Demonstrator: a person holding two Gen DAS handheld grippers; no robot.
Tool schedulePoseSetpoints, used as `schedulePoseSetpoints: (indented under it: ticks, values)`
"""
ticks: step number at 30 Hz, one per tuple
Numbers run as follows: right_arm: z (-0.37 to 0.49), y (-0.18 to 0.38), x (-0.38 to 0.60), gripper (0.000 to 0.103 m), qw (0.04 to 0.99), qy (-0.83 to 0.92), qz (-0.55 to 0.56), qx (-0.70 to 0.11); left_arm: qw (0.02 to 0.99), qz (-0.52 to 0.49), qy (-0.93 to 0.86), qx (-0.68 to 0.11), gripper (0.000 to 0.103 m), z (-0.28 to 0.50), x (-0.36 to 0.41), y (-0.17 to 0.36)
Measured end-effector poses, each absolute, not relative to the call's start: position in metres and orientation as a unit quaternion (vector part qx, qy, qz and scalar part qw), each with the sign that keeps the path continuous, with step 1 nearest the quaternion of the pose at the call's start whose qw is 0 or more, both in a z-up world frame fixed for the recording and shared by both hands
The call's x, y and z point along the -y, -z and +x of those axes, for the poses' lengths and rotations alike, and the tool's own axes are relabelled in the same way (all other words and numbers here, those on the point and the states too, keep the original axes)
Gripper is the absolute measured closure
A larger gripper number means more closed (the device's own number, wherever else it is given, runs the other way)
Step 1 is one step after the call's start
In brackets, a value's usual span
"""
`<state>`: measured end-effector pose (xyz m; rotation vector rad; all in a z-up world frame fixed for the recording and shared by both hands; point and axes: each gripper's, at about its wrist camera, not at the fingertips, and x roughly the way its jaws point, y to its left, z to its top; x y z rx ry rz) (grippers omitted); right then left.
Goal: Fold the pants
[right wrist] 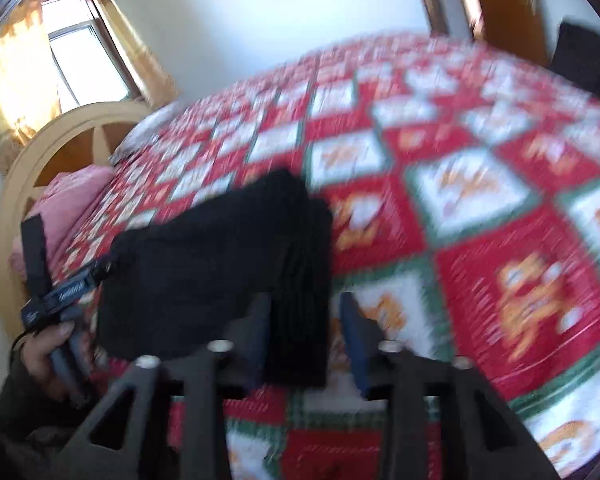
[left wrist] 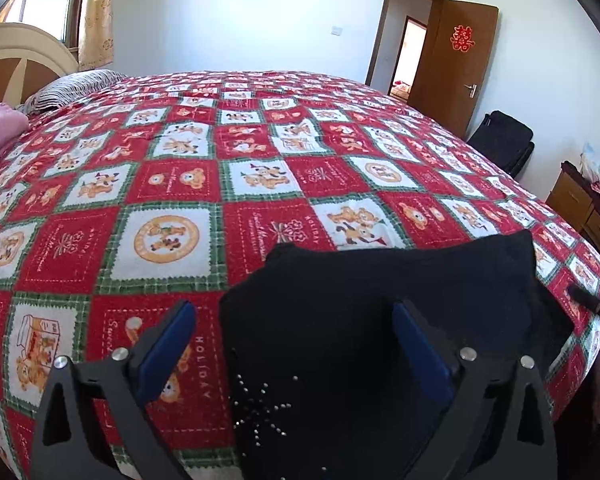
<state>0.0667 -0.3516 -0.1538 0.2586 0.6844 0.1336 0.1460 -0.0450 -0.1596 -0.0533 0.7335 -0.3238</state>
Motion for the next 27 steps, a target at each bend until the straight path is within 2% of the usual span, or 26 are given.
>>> schedulePoseSetpoints:
  ticks: [2,3,4,8,11,13,19,26,27]
  values:
    - [0.071,0.13,0.337,0.043,0.944,-0.1,0.108,-0.295,0.922,-0.027,0.157,-0.354,0.002,0.143,0.046,0.157]
    - [0.077,0.124,0.328,0.033,0.944,-0.126,0.102,-0.287,0.922,-0.029,0.161,-0.351,0.002,0.14,0.045,0.155]
    - [0.088,0.12,0.32,0.028,0.94,-0.157,0.103,-0.286,0.923,-0.029,0.164,-0.348,0.002,0.138,0.046,0.154]
    - [0.133,0.14,0.308,0.028,0.909,-0.209,0.149,-0.328,0.923,-0.009,0.164,-0.347,0.002,0.132,0.046,0.157]
    - [0.168,0.176,0.323,0.028,0.883,-0.153,0.192,-0.401,0.917,-0.014,0.159,-0.365,0.002,0.135,0.04,0.168]
    - [0.167,0.185,0.336,0.028,0.877,-0.167,0.227,-0.388,0.913,-0.028,0.161,-0.373,0.002,0.136,0.036,0.172]
    - [0.136,0.166,0.337,0.028,0.893,-0.147,0.204,-0.372,0.913,-0.027,0.16,-0.374,0.001,0.129,0.033,0.174]
    - [0.078,0.164,0.327,0.029,0.905,-0.155,0.134,-0.374,0.913,-0.032,0.157,-0.375,0.001,0.124,0.026,0.175]
    - [0.076,0.17,0.328,0.034,0.903,-0.151,0.129,-0.382,0.912,-0.034,0.157,-0.376,0.001,0.125,0.025,0.176]
